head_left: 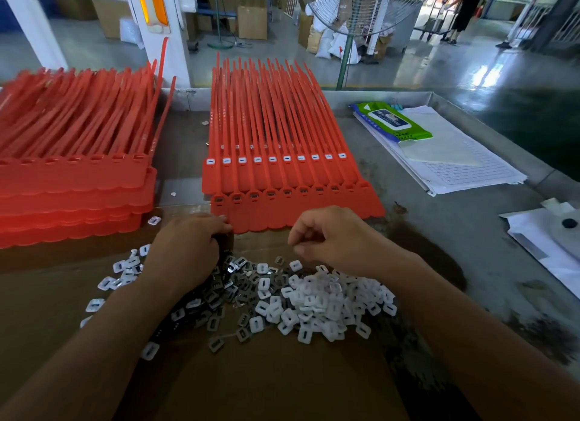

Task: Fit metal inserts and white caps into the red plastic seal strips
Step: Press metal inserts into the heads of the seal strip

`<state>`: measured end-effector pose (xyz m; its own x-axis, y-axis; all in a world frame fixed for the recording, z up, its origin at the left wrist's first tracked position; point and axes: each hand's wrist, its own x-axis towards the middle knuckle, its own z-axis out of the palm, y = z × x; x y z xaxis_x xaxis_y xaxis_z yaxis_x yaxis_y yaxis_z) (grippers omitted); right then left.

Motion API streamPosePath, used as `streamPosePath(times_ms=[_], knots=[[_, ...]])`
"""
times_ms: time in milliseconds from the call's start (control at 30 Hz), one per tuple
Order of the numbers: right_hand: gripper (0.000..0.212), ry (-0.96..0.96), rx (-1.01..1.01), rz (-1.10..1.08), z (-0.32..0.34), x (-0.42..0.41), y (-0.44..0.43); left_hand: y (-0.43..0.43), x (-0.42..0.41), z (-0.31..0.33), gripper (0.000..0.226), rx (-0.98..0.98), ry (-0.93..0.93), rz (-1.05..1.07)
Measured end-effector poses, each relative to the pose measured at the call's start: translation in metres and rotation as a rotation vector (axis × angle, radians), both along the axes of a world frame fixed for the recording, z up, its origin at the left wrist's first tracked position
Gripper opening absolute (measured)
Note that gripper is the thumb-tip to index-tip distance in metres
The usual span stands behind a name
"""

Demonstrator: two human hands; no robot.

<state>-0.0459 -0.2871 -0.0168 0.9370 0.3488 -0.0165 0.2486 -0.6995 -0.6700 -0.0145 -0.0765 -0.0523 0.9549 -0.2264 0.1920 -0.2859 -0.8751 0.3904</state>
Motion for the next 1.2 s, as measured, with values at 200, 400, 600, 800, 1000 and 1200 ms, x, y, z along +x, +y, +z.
streamPosePath(times_ms=[200, 400, 600, 800, 1000, 1200], knots=[[0.019, -0.079, 0.061, -0.153, 0.003, 0.015, -0.02, 0.0, 0.001, -0.001, 0.042, -0.016, -0.004, 0.002], [0.012, -0.142, 0.171, -0.438, -0.006, 0.046, -0.055, -0.001, 0.0, -0.001, 0.041, -0.03, -0.019, 0.001], [0.014, -0.196, 0.056, -0.597, -0.01, 0.074, -0.074, 0.0, 0.0, -0.001, 0.041, -0.044, -0.032, -0.002], [0.014, -0.1, 0.033, -0.601, -0.02, 0.088, -0.079, -0.001, 0.0, -0.001, 0.041, -0.048, -0.025, -0.002], [0.012, -0.041, 0.025, -0.578, -0.025, 0.09, -0.078, 0.0, 0.0, -0.001, 0.04, -0.043, -0.021, -0.003], [0.013, -0.086, -0.043, -0.548, -0.027, 0.09, -0.077, 0.001, -0.001, -0.001, 0.041, -0.046, -0.017, -0.002]])
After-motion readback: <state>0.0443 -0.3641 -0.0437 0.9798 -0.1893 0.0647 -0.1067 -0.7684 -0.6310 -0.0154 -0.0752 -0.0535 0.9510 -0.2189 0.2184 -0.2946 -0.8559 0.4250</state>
